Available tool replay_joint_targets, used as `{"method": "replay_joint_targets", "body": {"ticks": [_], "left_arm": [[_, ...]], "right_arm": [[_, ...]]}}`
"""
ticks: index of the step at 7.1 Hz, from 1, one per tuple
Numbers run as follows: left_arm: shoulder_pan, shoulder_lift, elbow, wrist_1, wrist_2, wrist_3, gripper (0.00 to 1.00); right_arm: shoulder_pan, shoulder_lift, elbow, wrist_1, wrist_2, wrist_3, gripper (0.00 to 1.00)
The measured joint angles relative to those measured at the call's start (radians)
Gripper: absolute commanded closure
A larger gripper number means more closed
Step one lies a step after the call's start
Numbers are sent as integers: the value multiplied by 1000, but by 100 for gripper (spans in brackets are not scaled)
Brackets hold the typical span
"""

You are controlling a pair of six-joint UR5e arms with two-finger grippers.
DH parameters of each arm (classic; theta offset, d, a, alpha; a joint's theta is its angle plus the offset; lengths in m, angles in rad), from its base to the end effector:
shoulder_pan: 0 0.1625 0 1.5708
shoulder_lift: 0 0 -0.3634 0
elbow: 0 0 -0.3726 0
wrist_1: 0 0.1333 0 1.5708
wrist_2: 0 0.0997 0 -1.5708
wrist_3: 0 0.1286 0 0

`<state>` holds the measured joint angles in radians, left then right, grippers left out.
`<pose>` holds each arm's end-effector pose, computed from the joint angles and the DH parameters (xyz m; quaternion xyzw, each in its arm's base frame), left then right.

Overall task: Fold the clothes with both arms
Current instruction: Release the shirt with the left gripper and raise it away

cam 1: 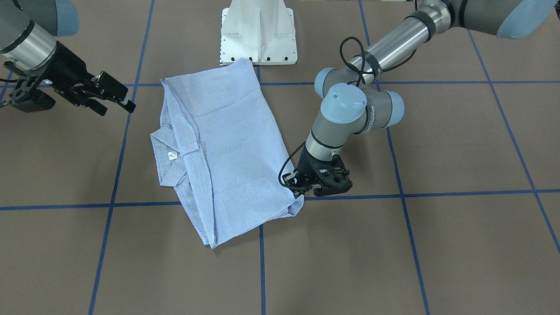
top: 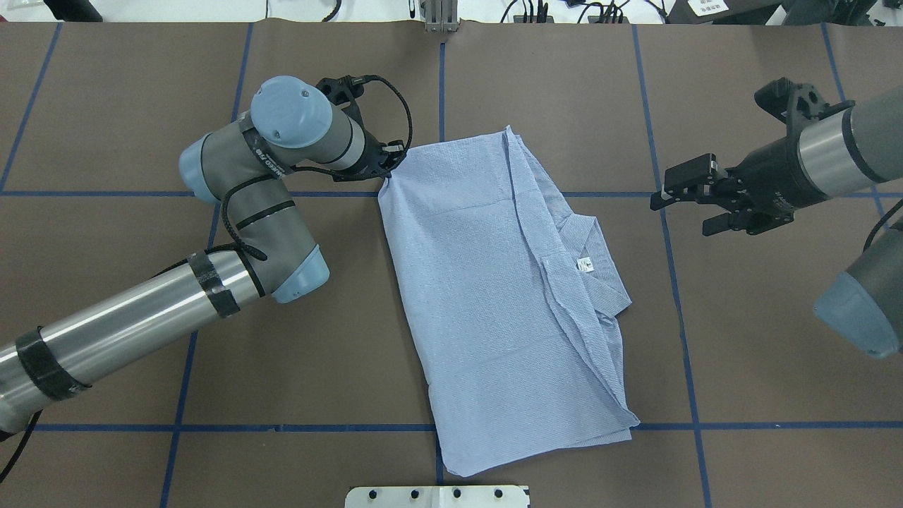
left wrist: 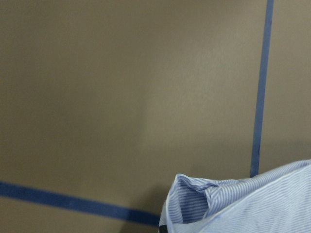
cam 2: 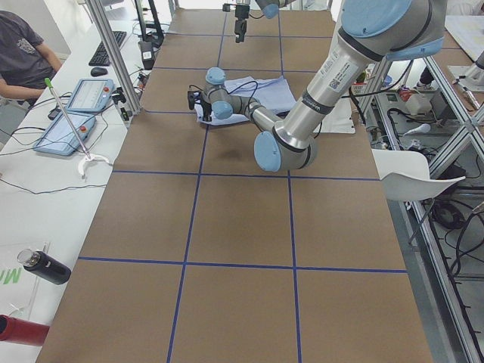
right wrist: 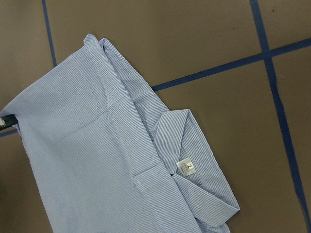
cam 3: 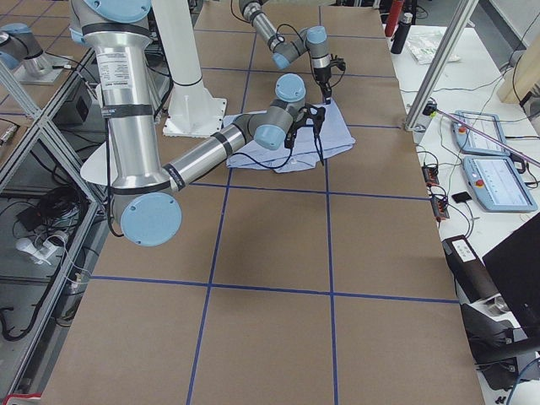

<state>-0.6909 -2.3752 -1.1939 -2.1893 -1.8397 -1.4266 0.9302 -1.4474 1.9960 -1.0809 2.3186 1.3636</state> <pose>0.5211 -0.5595 0.2359 0.0946 0.4995 -0.1673 0.8447 -0.2588 -0.4239 0.2908 -0.0184 -0.5600 0.1163 0.8201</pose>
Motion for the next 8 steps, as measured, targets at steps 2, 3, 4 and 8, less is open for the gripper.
{"method": "replay_joint_targets", "body": {"ticks": [2, 3, 4, 8], "left_arm": [[-23, -59, 114, -83, 56, 32, 100], [-27, -80, 178, -155, 90, 41, 100], [-31, -93, 229, -220, 113, 60, 100], [-35, -169, 369, -349, 158, 102, 100]], "right_arm": [[3, 1, 0, 0, 1, 0, 0], [6, 0, 0, -1, 3, 0, 0], [8, 0, 0, 0, 4, 0, 0], [9, -3, 4, 4, 0, 0, 0]]}}
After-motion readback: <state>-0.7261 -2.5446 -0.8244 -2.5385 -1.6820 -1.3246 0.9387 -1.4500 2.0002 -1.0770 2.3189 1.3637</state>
